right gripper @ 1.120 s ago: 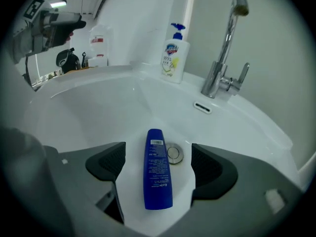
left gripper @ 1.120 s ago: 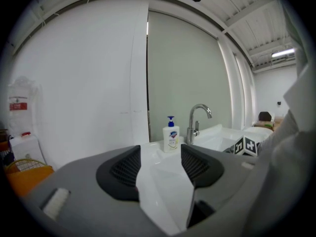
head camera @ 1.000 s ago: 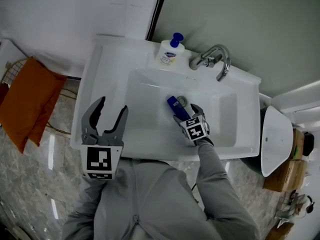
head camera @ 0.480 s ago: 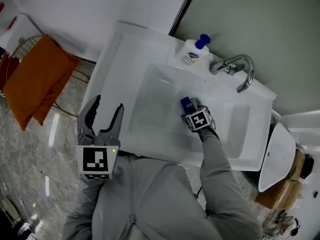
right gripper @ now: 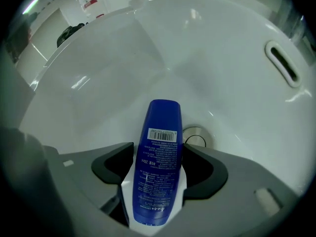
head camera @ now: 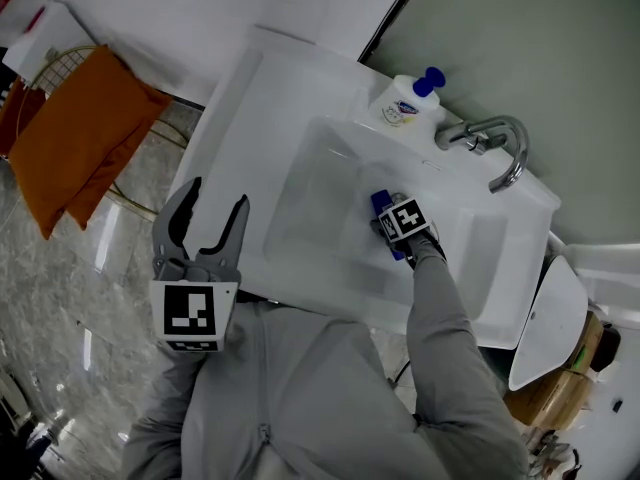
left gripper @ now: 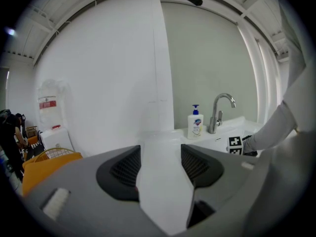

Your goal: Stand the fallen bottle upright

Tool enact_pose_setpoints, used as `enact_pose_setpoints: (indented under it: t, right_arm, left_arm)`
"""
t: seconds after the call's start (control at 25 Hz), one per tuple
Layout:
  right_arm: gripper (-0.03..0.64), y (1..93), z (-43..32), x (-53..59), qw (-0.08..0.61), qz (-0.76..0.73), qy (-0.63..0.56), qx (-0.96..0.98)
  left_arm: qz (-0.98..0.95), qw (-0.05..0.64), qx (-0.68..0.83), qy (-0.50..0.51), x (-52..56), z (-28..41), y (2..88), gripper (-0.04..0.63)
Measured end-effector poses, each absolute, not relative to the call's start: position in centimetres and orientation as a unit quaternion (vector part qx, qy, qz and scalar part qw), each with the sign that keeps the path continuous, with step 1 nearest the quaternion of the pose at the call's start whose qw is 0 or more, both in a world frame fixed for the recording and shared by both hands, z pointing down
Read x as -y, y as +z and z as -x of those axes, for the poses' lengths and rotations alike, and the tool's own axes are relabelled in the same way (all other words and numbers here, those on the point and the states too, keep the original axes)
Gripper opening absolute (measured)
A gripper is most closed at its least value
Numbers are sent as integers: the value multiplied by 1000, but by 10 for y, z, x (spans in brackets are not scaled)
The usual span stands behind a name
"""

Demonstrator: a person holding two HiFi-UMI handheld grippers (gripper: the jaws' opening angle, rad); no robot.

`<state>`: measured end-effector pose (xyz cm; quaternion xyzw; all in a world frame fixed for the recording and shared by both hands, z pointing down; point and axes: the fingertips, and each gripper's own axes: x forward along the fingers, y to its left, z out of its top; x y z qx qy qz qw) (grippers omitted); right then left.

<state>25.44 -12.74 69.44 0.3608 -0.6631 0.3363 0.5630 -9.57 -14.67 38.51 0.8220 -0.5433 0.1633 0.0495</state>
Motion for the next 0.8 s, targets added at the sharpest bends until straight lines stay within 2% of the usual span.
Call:
enact_pose_setpoints:
  t: [0.2,0.44,0.8]
  right_arm:
    - [281,695,-255,128,568,-355,356,652]
    - [276,696,-257,129,565,-368,359,646]
    - [273,684,-258,125,504,-397,401,654]
  left_arm:
    - [-822,52,543,164,146,96,385,304]
    - [-822,49,543,166,143,97,387,304]
    - [-826,48,538,163,140,94,386,304]
